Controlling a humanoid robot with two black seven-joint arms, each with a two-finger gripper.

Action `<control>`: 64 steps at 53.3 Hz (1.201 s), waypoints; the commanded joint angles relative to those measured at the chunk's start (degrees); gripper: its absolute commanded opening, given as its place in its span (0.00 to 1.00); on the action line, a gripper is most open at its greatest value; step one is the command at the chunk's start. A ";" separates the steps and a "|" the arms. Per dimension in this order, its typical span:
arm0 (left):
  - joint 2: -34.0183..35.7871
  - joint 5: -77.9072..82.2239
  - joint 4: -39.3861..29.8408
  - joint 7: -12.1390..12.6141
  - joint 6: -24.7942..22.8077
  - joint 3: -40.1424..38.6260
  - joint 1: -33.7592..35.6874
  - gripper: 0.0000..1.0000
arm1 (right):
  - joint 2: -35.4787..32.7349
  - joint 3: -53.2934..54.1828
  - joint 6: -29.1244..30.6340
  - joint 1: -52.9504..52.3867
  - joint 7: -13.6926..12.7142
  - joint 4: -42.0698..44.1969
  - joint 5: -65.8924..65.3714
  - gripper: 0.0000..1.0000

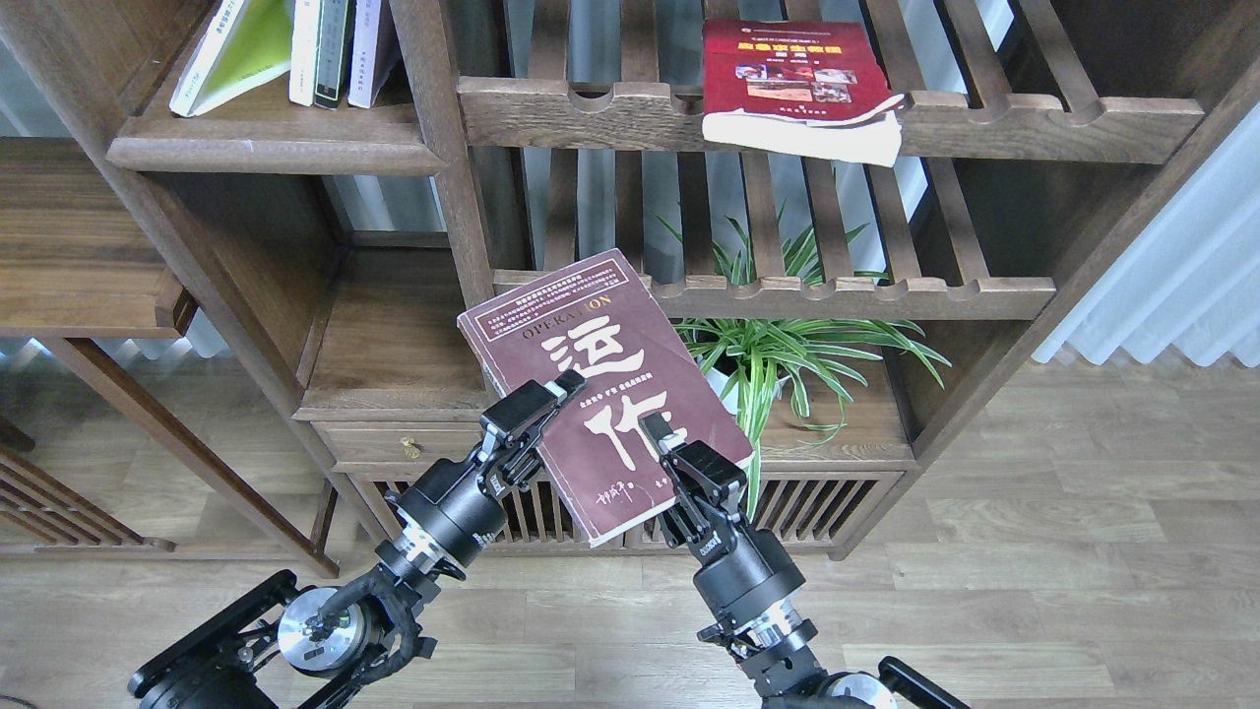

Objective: Organize books on shelf

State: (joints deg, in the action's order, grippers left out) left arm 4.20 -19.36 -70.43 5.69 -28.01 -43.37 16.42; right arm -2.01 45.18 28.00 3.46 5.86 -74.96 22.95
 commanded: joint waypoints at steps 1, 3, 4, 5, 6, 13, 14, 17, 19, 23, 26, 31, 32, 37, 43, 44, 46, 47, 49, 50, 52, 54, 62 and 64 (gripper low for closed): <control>0.02 0.02 -0.06 0.11 0.01 0.22 -0.15 0.08 | 0.08 0.52 0.00 0.06 0.03 -0.01 -0.01 0.07; 0.02 0.02 -0.06 0.11 0.01 0.31 -0.16 0.08 | 0.16 0.61 0.00 0.06 0.03 -0.01 -0.01 0.08; 0.02 0.02 -0.06 0.11 0.01 0.31 -0.07 0.08 | 0.17 0.70 0.00 0.06 0.03 -0.01 -0.01 0.09; -0.06 0.02 -0.06 0.11 0.01 0.31 -0.07 0.08 | 0.17 0.70 0.00 0.06 0.12 -0.01 -0.01 0.10; -0.06 0.02 -0.06 0.11 0.01 0.31 -0.07 0.08 | 0.17 0.70 0.00 0.06 0.12 -0.01 0.07 0.10; -0.15 0.02 -0.06 0.20 0.01 0.31 0.02 0.08 | 0.17 0.96 0.00 -0.21 0.12 -0.01 0.16 0.20; -0.15 0.02 0.03 0.20 0.01 0.31 0.02 0.08 | 0.17 0.88 0.00 -0.29 0.12 -0.01 0.16 0.21; -0.06 0.02 -0.06 0.20 0.01 0.31 -0.07 0.08 | 0.17 0.96 0.00 -0.29 0.12 -0.01 0.16 0.25; -0.06 0.02 0.03 0.20 0.01 0.31 -0.07 0.08 | 0.08 0.96 0.00 -0.38 0.12 -0.01 0.16 0.32; -0.06 0.02 0.03 0.20 0.01 0.40 -0.07 0.08 | 0.08 0.96 0.00 -0.47 0.21 -0.01 0.16 0.42; -0.06 0.02 0.03 0.20 0.01 0.40 -0.07 0.08 | 0.08 0.96 0.00 -0.47 0.21 -0.01 0.25 0.51; -0.06 0.02 0.03 0.20 0.01 0.40 -0.07 0.08 | 0.08 0.96 0.00 -0.47 0.47 -0.01 0.34 0.60; -0.06 0.02 0.03 0.29 0.01 0.40 -0.07 0.08 | -0.01 0.96 0.00 -0.47 0.47 -0.01 0.34 0.60; -0.06 0.02 0.03 0.20 0.01 0.40 -0.07 0.08 | -0.10 0.96 0.00 -0.38 0.47 -0.01 0.34 0.63; -0.06 0.02 0.03 0.29 0.01 0.40 -0.07 0.08 | -0.01 0.96 0.00 -0.38 0.47 0.08 0.34 0.66; -0.06 0.02 -0.06 0.29 0.01 0.40 0.02 0.08 | -0.01 1.05 0.00 -0.38 0.56 0.17 0.43 0.67; -0.06 0.02 -0.06 0.29 0.01 0.48 -0.07 0.08 | -0.10 1.23 0.00 -0.47 0.82 0.43 0.51 0.70; -0.06 0.02 -0.06 0.29 0.01 0.48 -0.07 0.08 | -0.10 1.31 0.00 -0.47 0.91 0.52 0.51 0.70; 0.11 0.11 -0.06 0.38 0.01 0.57 0.02 0.08 | -0.19 2.28 0.00 -0.47 1.00 0.70 0.78 0.74; 0.11 0.11 -0.06 0.38 0.01 0.57 0.02 0.08 | -0.27 2.89 0.00 -0.38 1.00 0.78 1.04 0.76; 0.29 0.20 -0.15 0.46 0.01 0.66 0.02 0.08 | -0.27 3.94 0.00 -0.38 1.00 0.96 1.48 0.79; 0.29 0.28 -0.32 0.55 0.01 0.75 0.11 0.08 | -0.27 4.82 0.00 -0.38 1.00 1.22 2.00 0.81; 0.11 3.62 -0.50 0.64 0.01 0.92 0.02 0.06 | -0.27 9.39 0.00 -0.91 1.08 5.00 5.87 0.86; 0.11 4.76 -0.50 0.73 0.01 0.92 0.11 0.06 | -0.27 10.80 0.00 -1.26 1.08 5.70 6.66 0.86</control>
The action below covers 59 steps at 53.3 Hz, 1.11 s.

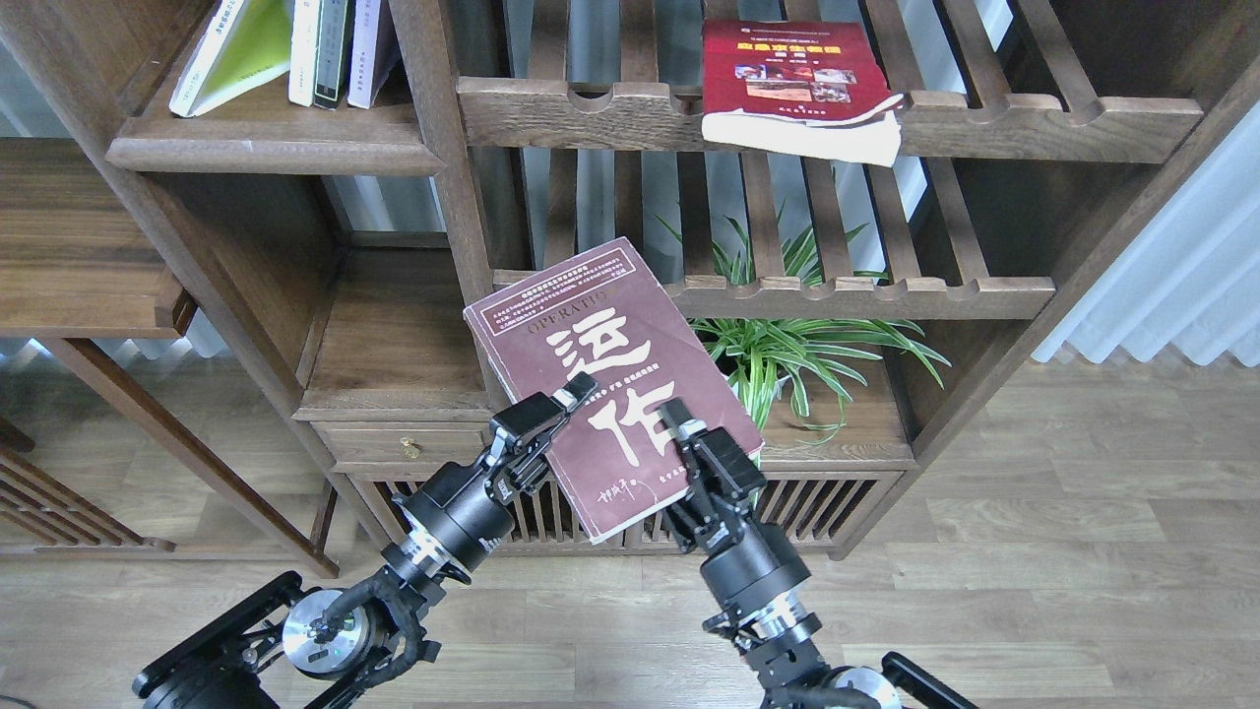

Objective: Organize books on shelf

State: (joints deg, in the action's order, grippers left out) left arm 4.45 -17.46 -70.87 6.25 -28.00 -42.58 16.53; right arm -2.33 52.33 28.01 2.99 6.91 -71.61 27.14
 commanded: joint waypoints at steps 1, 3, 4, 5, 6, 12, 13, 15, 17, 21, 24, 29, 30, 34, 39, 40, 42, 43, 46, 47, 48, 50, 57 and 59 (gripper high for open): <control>-0.15 3.22 -0.06 0.25 0.00 0.13 0.00 0.06 | 0.04 4.00 -0.01 -0.97 0.03 2.44 2.57 0.86; -0.23 4.28 -0.06 0.25 0.00 0.13 0.00 0.06 | 0.04 4.88 -0.01 -1.24 0.03 3.06 2.92 0.86; -0.32 4.80 -0.06 0.25 0.00 0.13 0.00 0.06 | 0.04 5.32 -0.01 -1.32 0.03 3.67 3.09 0.86; -0.32 4.98 -0.06 0.25 0.00 0.13 0.00 0.06 | 0.04 5.50 -0.01 -1.32 0.03 3.93 3.18 0.86; -0.32 5.50 -0.06 0.34 0.00 0.13 0.08 0.06 | 0.13 5.85 -0.01 -1.50 0.12 4.72 3.27 0.86; -0.50 9.19 -0.06 0.52 0.00 0.22 0.87 0.05 | 0.40 8.13 -0.01 -2.64 1.17 8.59 3.89 0.86; -0.50 9.55 -0.15 0.52 0.00 0.22 0.96 0.05 | 0.48 8.22 -0.01 -2.73 1.26 8.77 3.97 0.86; -0.50 10.86 -0.33 0.52 0.00 0.22 1.14 0.05 | 0.40 8.49 -0.01 -2.99 1.88 9.65 3.97 0.87; -0.41 11.74 -0.68 0.52 0.00 0.22 1.23 0.05 | 0.48 8.58 -0.01 -3.08 2.23 10.35 3.97 0.87; -0.50 13.33 -1.99 0.52 0.00 0.22 1.23 0.05 | 0.40 8.58 -0.01 -3.52 3.19 11.67 3.97 0.90; -1.11 13.86 -3.22 0.52 0.00 0.22 1.58 0.05 | 0.48 8.58 -0.01 -3.78 3.64 12.64 3.97 0.92; -2.61 15.35 -4.10 0.52 0.00 0.22 3.77 0.05 | 0.40 8.58 -0.01 -4.58 3.99 14.13 3.97 0.93; -2.96 15.79 -4.19 0.52 0.00 0.22 4.38 0.05 | 0.40 8.58 -0.01 -4.75 3.99 14.39 3.97 0.94; -4.10 16.23 -4.72 0.52 0.00 0.22 6.23 0.04 | 0.31 8.58 -0.01 -5.19 3.99 14.66 3.89 0.94; -4.45 16.49 -5.25 0.52 0.00 0.22 6.94 0.04 | 0.31 8.49 -0.01 -5.54 3.99 14.66 3.80 0.94; -4.45 16.50 -5.34 0.52 0.00 0.31 7.03 0.04 | 0.22 8.49 -0.01 -5.63 3.99 14.66 3.80 0.94; -4.45 16.76 -5.60 0.61 0.00 0.66 7.03 0.04 | 0.22 8.49 -0.01 -5.72 3.99 14.66 3.80 0.94; -4.45 16.85 -5.60 0.61 0.00 0.75 7.03 0.04 | 0.22 8.49 -0.01 -5.72 3.99 14.66 3.80 0.94; -4.45 17.72 -5.69 0.61 0.00 2.06 7.03 0.04 | 0.22 8.49 -0.01 -5.81 3.99 14.66 3.80 0.94; -4.45 18.07 -5.77 0.61 0.00 2.59 7.03 0.04 | 0.22 8.49 -0.01 -5.81 3.99 14.66 3.80 0.94; -4.45 18.16 -5.86 0.61 0.00 2.85 7.03 0.04 | 0.22 8.49 -0.01 -5.81 3.99 14.66 3.80 0.94; -4.45 18.52 -6.13 0.61 0.00 3.47 7.03 0.04 | 0.22 8.49 -0.01 -5.72 3.99 14.66 3.80 0.94; -4.45 20.09 -6.57 0.61 0.00 4.61 7.03 0.03 | 0.05 8.40 -0.01 -5.72 3.99 14.75 3.71 0.94; -4.45 20.62 -6.65 0.61 0.00 4.70 7.03 0.03 | 0.04 8.40 -0.01 -5.63 3.99 14.75 3.71 0.94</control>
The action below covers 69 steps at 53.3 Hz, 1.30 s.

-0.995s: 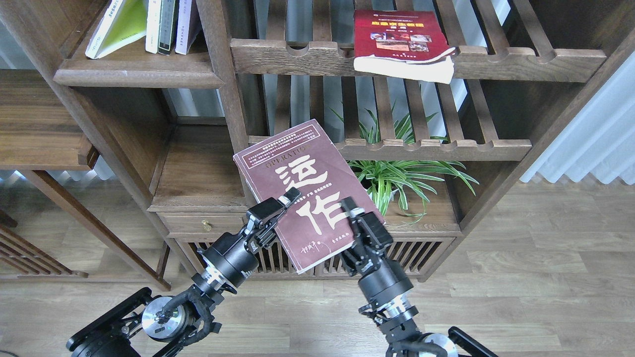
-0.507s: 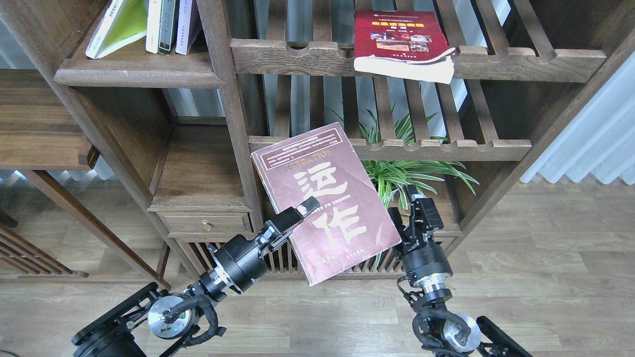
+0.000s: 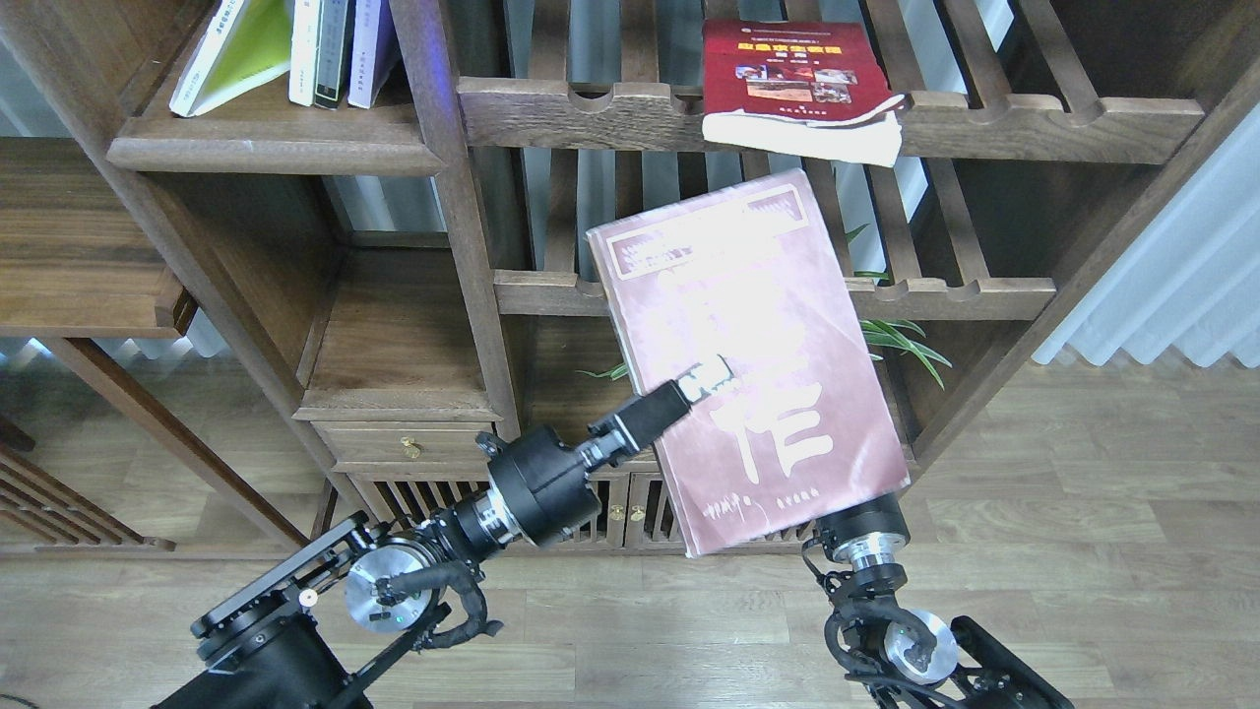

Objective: Organize books on shelf
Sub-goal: 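Lift the maroon book upward with the left gripper toward the top shelf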

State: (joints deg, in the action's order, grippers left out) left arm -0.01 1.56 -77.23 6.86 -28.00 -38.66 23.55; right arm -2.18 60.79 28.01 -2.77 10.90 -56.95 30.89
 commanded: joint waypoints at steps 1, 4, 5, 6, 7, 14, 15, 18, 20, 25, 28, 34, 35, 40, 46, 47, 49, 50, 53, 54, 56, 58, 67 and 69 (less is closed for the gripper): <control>0.01 1.78 -0.29 -0.01 0.00 0.78 0.09 0.03 | -0.20 -0.05 -0.01 0.13 -0.01 0.08 -0.04 0.94; 0.01 3.00 -0.29 -0.01 0.00 0.78 1.14 0.03 | -0.37 -0.05 -0.01 0.13 -0.01 0.26 -0.04 0.94; 0.01 3.36 -0.29 -0.01 0.00 0.78 1.84 0.03 | -0.37 0.03 -0.01 0.13 -0.01 0.35 -0.04 0.94; 0.01 3.54 -0.29 -0.01 0.00 0.78 2.11 0.03 | -0.37 0.03 -0.01 0.13 -0.01 0.35 -0.04 0.94; 0.01 3.71 -0.29 -0.01 0.00 0.78 2.38 0.03 | -0.46 0.03 -0.01 0.13 -0.01 0.43 -0.04 0.94; 0.01 4.24 -0.38 -0.45 0.00 0.87 7.21 0.03 | -0.64 0.03 -0.01 0.05 -0.01 0.52 -0.13 0.94; 0.01 4.24 -0.38 -0.45 0.00 0.87 7.91 0.03 | -0.64 -0.05 -0.01 0.04 -0.01 0.61 -0.13 0.94; 0.01 4.33 -0.73 -0.45 0.00 0.87 8.79 0.03 | -0.55 -0.05 -0.01 0.13 -0.01 0.87 -0.13 0.94; 0.01 4.33 -1.17 -0.71 0.00 0.78 9.93 0.03 | -0.55 -0.05 -0.01 0.05 -0.01 1.14 -0.13 0.94; 0.01 4.42 -1.88 -0.80 0.00 0.61 11.43 0.03 | -0.55 -0.05 -0.01 0.13 -0.01 1.31 -0.13 0.94; 0.01 4.51 -1.88 -0.80 0.00 0.52 13.01 0.03 | -0.55 -0.05 -0.01 0.13 -0.01 1.31 -0.13 0.94; 0.01 4.60 -1.88 -0.97 0.00 -0.36 17.92 0.03 | -0.55 -0.23 -0.01 0.13 -0.01 1.58 -0.13 0.94; 0.01 4.60 -1.88 -0.97 0.00 -0.71 18.89 0.03 | -0.55 -0.23 -0.01 0.13 -0.01 1.66 -0.13 0.94; 0.01 4.60 -1.88 -1.06 0.00 -2.46 22.58 0.03 | -0.55 -0.14 -0.01 0.13 -0.01 1.75 -0.13 0.94; 0.01 4.60 -1.88 -1.06 0.00 -5.10 25.49 0.03 | -0.64 -0.14 -0.01 0.22 -0.01 1.75 -0.13 0.94; 0.01 4.60 -1.88 -1.06 0.00 -5.63 25.93 0.03 | -0.72 -0.14 -0.01 0.22 -0.01 1.75 -0.13 0.94; 0.01 4.60 -1.88 -0.97 0.00 -6.42 26.63 0.03 | -0.81 -0.14 -0.01 0.22 -0.01 1.84 -0.13 0.94; 0.01 4.60 -1.88 -0.89 0.00 -6.77 26.98 0.03 | -0.81 -0.14 -0.01 0.22 -0.01 1.93 -0.13 0.94; 0.01 4.60 -1.88 -0.80 0.00 -8.00 27.95 0.03 | -0.81 -0.05 -0.01 0.22 -0.01 2.45 -0.13 0.94; 0.01 4.60 -1.88 -0.80 0.00 -8.35 28.22 0.03 | -0.81 -0.05 -0.01 0.22 -0.01 2.46 -0.13 0.94; 0.01 4.60 -1.88 -0.54 0.00 -9.41 29.01 0.03 | -0.81 -0.05 -0.01 0.22 -0.01 2.63 -0.13 0.94; 0.01 4.68 -1.88 -0.27 0.00 -10.37 29.62 0.03 | -0.81 -0.05 -0.01 0.13 -0.01 2.63 -0.13 0.94; 0.01 4.95 -1.88 1.57 0.00 -16.62 32.08 0.03 | -0.81 -0.14 -0.01 -0.04 -0.09 2.90 -0.22 0.94; 0.01 4.95 -1.88 2.01 0.00 -17.76 32.61 0.03 | -0.81 -0.14 -0.01 -0.04 -0.09 2.90 -0.22 0.94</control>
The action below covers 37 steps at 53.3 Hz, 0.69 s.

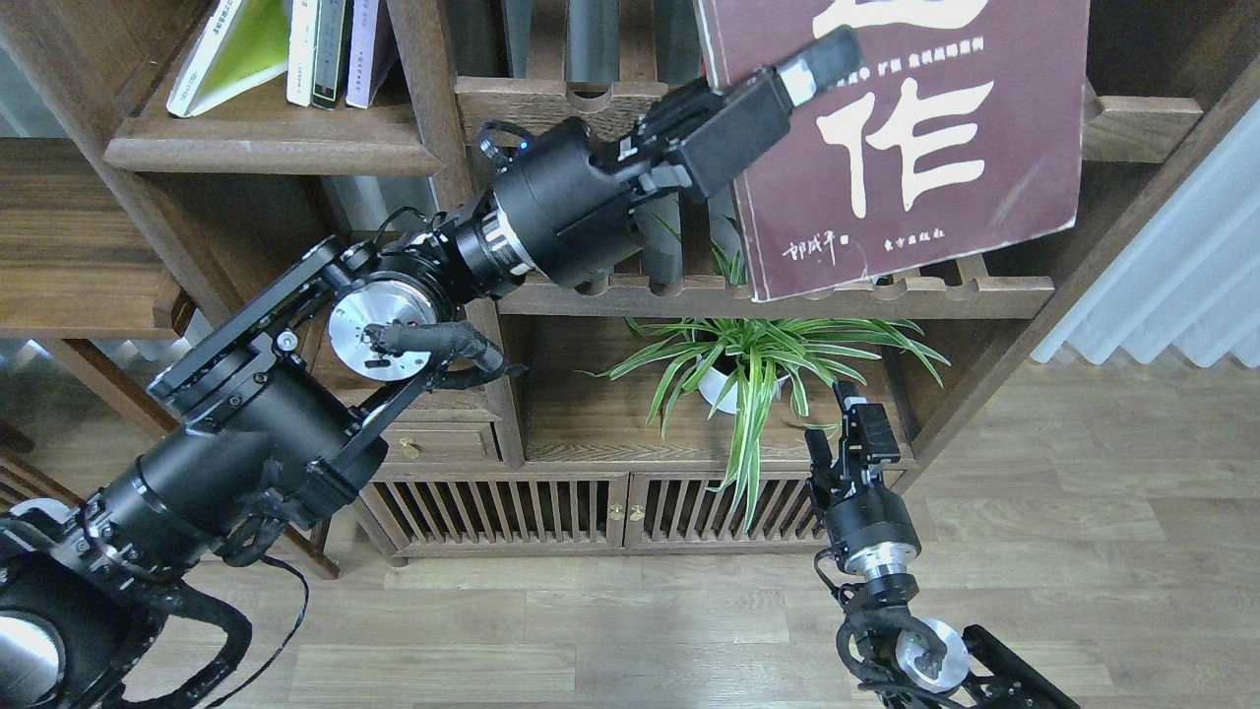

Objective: Organize books on shelf

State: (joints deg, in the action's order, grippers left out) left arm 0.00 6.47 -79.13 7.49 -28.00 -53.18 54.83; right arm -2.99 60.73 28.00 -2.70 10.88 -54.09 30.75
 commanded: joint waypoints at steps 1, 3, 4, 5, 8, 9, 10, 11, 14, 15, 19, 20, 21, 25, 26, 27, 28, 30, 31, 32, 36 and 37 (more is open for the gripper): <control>0.00 0.03 0.03 1.56 0.00 -4.29 1.85 0.03 | 0.00 -0.17 0.00 -0.11 -0.07 0.04 -0.08 0.94; 0.00 0.03 0.03 1.65 0.00 -5.00 2.21 0.03 | 0.00 -0.17 0.00 -0.20 -0.07 0.04 -0.08 0.94; 0.00 0.03 0.03 1.74 0.00 -5.79 2.91 0.03 | 0.00 -0.17 0.00 -0.28 -0.07 0.12 -0.08 0.94; 0.00 0.03 0.03 1.74 0.00 -6.05 3.09 0.03 | -0.08 -0.17 0.00 -0.28 -0.07 0.12 -0.08 0.94; 0.00 0.12 0.03 1.74 0.00 -7.72 3.88 0.03 | 0.00 -0.26 0.00 -0.46 -0.07 0.30 -0.17 0.94; 0.00 0.12 0.03 1.74 0.00 -8.42 3.97 0.03 | 0.00 -0.35 0.00 -0.55 -0.07 0.56 -0.17 0.94; 0.00 0.12 0.03 1.91 0.00 -9.04 3.97 0.03 | 0.09 -0.43 0.00 -0.55 -0.07 0.74 -0.17 0.94; 0.00 0.12 0.03 2.00 0.00 -9.39 3.97 0.03 | 0.09 -0.43 0.00 -0.64 -0.07 0.83 -0.17 0.94; 0.00 0.03 0.03 3.23 0.00 -10.98 3.97 0.03 | 0.27 -0.61 0.00 -1.08 -0.07 1.09 -0.17 0.94; 0.00 0.03 0.03 3.75 0.00 -11.68 3.97 0.03 | 0.27 -0.61 0.00 -1.25 -0.07 1.18 -0.17 0.94; 0.00 0.12 0.03 4.98 0.00 -13.35 4.06 0.03 | 0.36 -0.61 0.00 -1.43 -0.07 1.18 -0.17 0.94; 0.00 0.12 0.03 5.25 0.00 -14.05 4.06 0.03 | 0.36 -0.70 0.00 -1.51 -0.07 1.18 -0.17 0.94; 0.00 0.12 0.03 5.43 0.00 -14.32 4.06 0.03 | 0.36 -0.70 0.00 -1.52 -0.07 1.18 -0.17 0.94; 0.00 0.12 0.03 5.87 0.00 -16.42 4.06 0.03 | 0.36 -0.70 0.00 -2.22 -0.07 1.18 -0.17 0.94; 0.00 0.12 0.03 5.95 0.00 -16.95 4.06 0.03 | 0.27 -0.70 0.00 -2.48 -0.07 1.18 -0.17 0.94; 0.00 0.12 0.03 6.04 0.00 -17.22 4.06 0.03 | 0.36 -0.70 0.00 -2.57 -0.07 1.18 -0.17 0.94; 0.00 0.12 0.03 6.22 0.00 -17.65 4.06 0.03 | 0.36 -0.70 0.00 -2.66 -0.07 1.18 -0.17 0.94; 0.00 0.12 0.03 6.48 0.00 -18.27 3.97 0.03 | 0.44 -0.70 0.00 -2.66 -0.07 1.18 -0.26 0.94; 0.00 0.12 0.03 6.57 0.00 -18.62 3.97 0.03 | 0.44 -0.70 0.00 -2.66 -0.07 1.18 -0.26 0.94; 0.00 0.12 0.03 6.57 0.00 -18.80 3.97 0.03 | 0.44 -0.79 0.00 -2.66 -0.07 1.18 -0.26 0.94; 0.00 0.12 0.03 6.57 0.00 -20.38 3.97 0.03 | 0.62 -0.79 0.00 -2.66 -0.07 1.18 -0.26 0.94; 0.00 0.12 0.03 6.57 0.00 -20.56 3.97 0.03 | 0.62 -0.79 0.00 -2.66 -0.07 1.18 -0.26 0.94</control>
State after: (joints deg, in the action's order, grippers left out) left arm 0.00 6.57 -79.09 13.93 -28.00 -71.75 58.88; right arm -2.55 59.98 28.00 -5.32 10.81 -52.91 30.52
